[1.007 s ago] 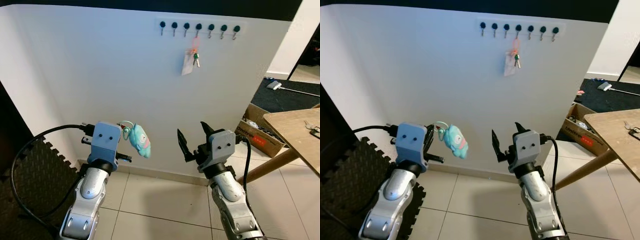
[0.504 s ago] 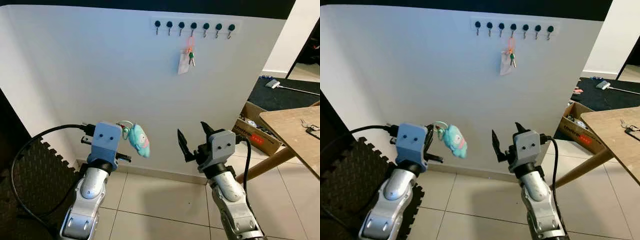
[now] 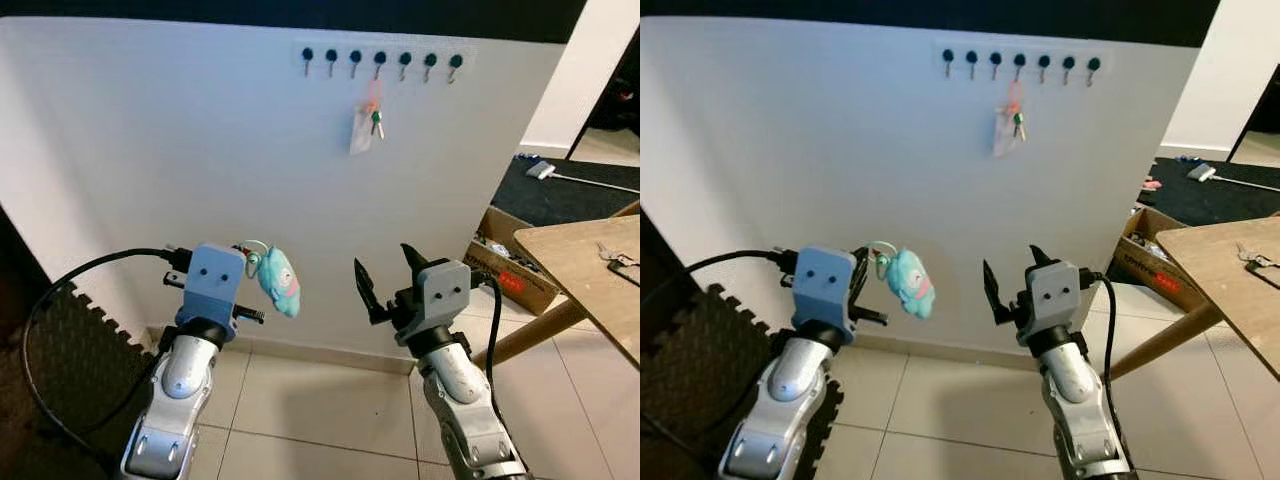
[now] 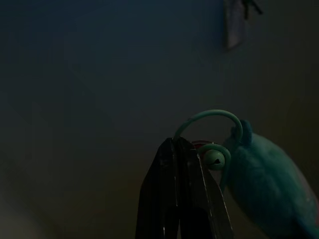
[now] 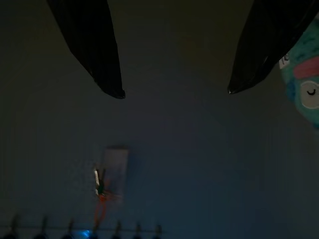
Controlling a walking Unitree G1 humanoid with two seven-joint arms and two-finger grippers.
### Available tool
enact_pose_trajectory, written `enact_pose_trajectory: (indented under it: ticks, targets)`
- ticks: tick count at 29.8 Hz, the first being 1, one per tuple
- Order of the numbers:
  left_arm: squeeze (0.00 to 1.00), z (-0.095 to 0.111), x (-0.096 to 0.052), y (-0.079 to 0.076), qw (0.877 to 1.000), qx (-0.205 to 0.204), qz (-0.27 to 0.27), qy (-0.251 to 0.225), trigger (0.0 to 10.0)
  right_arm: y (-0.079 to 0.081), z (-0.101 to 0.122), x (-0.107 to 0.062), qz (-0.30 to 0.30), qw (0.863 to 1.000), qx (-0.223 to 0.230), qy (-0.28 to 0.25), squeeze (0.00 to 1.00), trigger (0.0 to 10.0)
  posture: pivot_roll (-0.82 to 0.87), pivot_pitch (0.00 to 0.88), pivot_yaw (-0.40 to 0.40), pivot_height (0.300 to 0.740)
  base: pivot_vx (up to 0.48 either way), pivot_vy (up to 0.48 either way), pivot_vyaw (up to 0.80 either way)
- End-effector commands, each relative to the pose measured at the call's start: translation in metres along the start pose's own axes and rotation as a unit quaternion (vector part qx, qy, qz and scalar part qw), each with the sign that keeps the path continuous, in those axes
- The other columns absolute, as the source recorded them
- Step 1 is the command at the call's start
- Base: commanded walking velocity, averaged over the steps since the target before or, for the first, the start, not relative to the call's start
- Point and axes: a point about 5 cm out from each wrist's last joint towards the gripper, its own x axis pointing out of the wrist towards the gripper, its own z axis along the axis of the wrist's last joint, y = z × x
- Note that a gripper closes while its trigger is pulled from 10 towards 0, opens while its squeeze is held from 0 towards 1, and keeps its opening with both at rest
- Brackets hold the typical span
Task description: Hang keys on a hook
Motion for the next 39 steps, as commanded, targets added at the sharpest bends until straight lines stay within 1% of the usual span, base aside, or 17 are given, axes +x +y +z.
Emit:
enact_pose_trajectory:
  ticks: [1, 27, 33, 38, 39]
  targets:
    - [0.0, 0.0, 0.0, -0.003, 1.0, 0.007, -0.009, -0.002, 10.0, -0.002, -0.003, -0.003, -0.005, 1.0, 0.0, 0.009, 0.0, 10.0, 0.13, 0.127, -0.012, 0.74, 0.454, 0.0, 0.0]
    - [0.0, -0.001, -0.001, -0.004, 1.0, 0.003, -0.01, -0.006, 10.0, -0.002, -0.003, -0.002, -0.001, 1.0, -0.002, 0.009, 0.0, 10.0, 0.13, 0.123, -0.017, 0.74, 0.458, 0.0, 0.0]
    - [0.0, 0.006, -0.006, -0.01, 0.999, 0.002, -0.032, -0.021, 10.0, -0.002, -0.005, -0.004, 0.001, 1.0, -0.002, 0.014, 0.0, 10.0, 0.13, 0.127, -0.018, 0.74, 0.049, 0.0, 0.0]
    - [0.0, 0.011, -0.005, -0.011, 0.999, 0.007, -0.038, -0.029, 10.0, -0.002, -0.011, -0.008, 0.004, 1.0, -0.002, 0.027, 0.0, 10.0, 0.13, 0.128, -0.019, 0.74, 0.0, 0.0, 0.0]
    - [0.0, 0.018, -0.002, -0.012, 0.998, 0.003, -0.043, -0.036, 10.0, 0.0, -0.02, -0.014, 0.007, 0.999, -0.003, 0.045, 0.0, 10.0, 0.13, 0.133, -0.021, 0.74, 0.0, 0.0, 0.0]
